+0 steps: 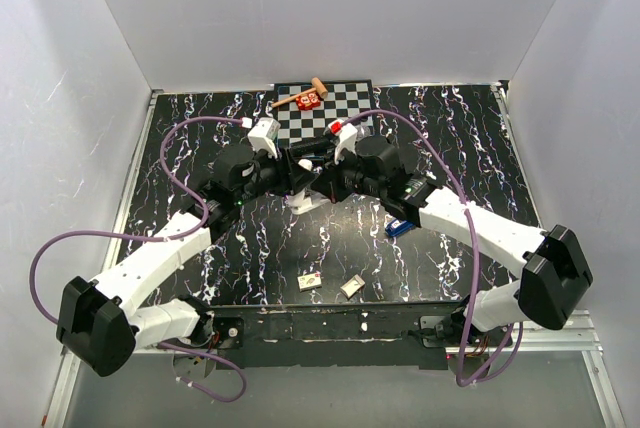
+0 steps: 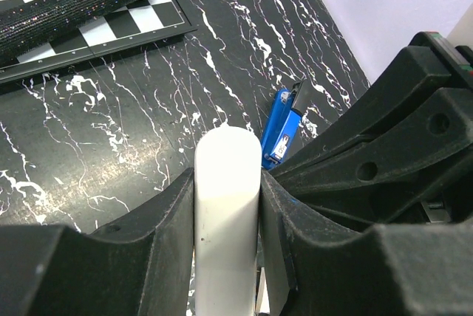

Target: Unload the staples from the stapler

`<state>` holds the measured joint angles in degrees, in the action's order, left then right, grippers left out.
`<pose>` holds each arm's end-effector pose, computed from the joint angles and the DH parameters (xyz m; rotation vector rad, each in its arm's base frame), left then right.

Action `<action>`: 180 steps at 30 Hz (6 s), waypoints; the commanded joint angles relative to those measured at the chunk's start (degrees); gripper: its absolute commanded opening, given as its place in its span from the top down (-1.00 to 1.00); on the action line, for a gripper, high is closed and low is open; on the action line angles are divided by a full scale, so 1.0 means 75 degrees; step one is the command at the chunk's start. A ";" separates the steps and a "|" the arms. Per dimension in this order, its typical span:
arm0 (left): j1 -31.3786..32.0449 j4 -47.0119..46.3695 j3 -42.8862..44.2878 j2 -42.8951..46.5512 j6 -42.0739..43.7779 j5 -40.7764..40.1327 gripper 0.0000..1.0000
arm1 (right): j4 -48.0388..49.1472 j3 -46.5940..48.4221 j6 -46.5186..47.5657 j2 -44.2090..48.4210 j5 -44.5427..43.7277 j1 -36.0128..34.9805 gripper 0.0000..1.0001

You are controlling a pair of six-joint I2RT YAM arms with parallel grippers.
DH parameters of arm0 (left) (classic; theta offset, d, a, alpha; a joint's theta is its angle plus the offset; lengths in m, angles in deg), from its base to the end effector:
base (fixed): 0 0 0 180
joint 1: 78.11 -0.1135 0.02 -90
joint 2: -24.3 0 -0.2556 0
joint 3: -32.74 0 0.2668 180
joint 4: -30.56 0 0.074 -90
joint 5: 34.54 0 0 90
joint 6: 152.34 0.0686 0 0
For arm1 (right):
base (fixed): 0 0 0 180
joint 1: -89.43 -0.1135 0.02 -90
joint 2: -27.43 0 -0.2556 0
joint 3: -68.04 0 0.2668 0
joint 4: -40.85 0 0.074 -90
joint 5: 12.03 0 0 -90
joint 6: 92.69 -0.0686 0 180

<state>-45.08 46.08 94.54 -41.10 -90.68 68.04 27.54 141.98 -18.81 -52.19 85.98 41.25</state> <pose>0.2543 -0.1832 0.2830 0.2389 1.9941 -0.9170 0.2420 0.2848 0.2923 -0.6479 1.8934 0.8773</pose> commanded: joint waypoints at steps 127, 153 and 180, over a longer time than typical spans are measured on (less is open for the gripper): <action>-0.0385 0.1679 0.0900 0.2662 -0.0815 -0.0025 1.00 | -0.1023 0.0955 -0.0136 0.0502 -0.1453 -0.2493 0.97; -0.0385 0.0954 0.0971 0.2897 -0.0101 0.3300 1.00 | -0.2969 0.0978 0.1469 0.3032 -0.0157 -0.2025 0.97; -0.0385 -0.1016 0.0596 0.2850 -0.0206 0.6221 1.00 | -0.2278 0.2255 0.0696 0.2166 0.2260 -0.2025 0.97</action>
<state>-47.64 40.18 99.54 -19.71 -92.95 112.12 7.03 153.98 -13.26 -35.81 100.58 25.95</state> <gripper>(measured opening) 0.333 0.021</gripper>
